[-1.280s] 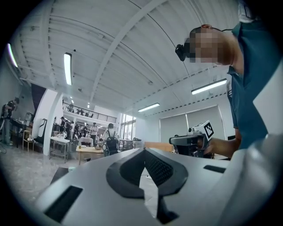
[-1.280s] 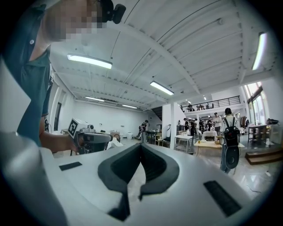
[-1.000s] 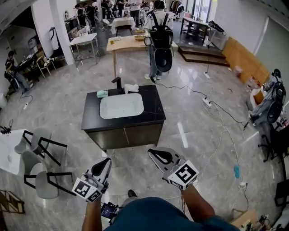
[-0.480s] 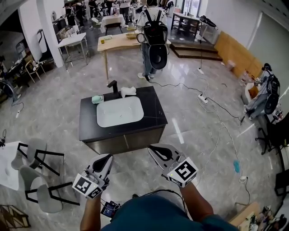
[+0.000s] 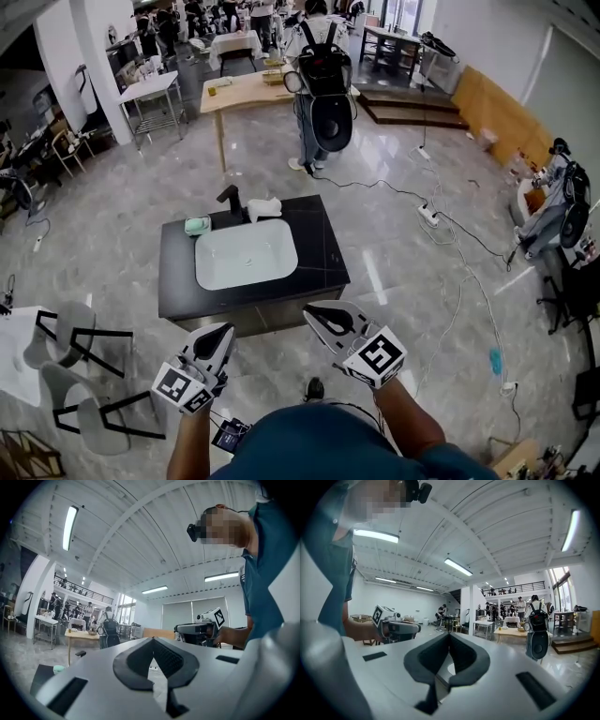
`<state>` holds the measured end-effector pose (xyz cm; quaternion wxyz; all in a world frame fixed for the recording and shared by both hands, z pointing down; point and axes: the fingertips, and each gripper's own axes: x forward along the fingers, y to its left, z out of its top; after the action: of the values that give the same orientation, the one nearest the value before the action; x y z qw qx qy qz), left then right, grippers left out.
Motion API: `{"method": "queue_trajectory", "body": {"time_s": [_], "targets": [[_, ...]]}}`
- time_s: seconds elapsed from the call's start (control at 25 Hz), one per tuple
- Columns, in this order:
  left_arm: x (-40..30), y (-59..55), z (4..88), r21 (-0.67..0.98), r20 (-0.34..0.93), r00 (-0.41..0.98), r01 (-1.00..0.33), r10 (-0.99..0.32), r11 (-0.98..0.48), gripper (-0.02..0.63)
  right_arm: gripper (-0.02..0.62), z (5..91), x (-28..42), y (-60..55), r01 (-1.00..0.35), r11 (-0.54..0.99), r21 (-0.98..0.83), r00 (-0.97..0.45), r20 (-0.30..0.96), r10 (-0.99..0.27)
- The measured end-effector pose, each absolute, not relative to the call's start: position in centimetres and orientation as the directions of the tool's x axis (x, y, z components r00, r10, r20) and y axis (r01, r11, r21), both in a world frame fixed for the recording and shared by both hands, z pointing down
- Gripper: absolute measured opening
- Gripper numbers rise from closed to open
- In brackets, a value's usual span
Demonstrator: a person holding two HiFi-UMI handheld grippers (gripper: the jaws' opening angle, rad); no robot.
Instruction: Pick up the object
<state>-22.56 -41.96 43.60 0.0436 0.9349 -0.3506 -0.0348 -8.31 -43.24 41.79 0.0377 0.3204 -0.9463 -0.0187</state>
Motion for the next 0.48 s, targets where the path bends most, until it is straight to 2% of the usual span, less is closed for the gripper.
{"method": "queue_trajectory", "body": {"time_s": [0.48], "targets": [[-17.6,-52.6,45.2,0.126,-0.001,0.713,-0.695,-0.701,-0.708,0.005,0.014,42.8,-4.4,-54.5,-0.550,0.834,0.039,-0.832,0.067,-0.551]]}}
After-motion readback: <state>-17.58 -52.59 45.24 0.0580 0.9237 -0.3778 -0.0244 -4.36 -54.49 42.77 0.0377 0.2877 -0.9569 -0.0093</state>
